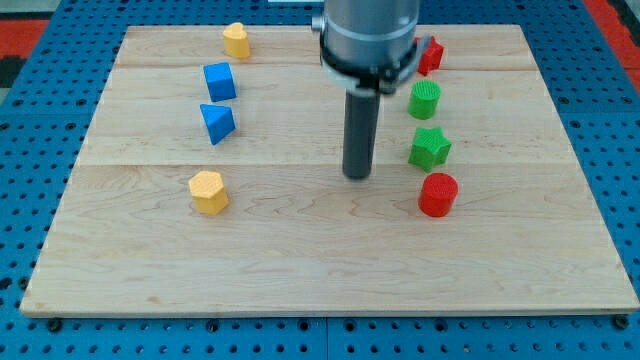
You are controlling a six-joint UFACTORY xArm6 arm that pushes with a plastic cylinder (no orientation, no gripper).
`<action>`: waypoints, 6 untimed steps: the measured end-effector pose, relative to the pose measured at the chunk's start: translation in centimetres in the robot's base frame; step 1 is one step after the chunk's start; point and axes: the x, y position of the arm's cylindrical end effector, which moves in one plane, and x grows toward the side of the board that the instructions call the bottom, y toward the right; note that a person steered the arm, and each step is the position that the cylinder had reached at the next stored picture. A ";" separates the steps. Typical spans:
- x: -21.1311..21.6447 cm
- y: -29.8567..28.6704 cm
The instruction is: Move the red circle along with green star to the green circle
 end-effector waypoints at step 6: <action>-0.7 9.6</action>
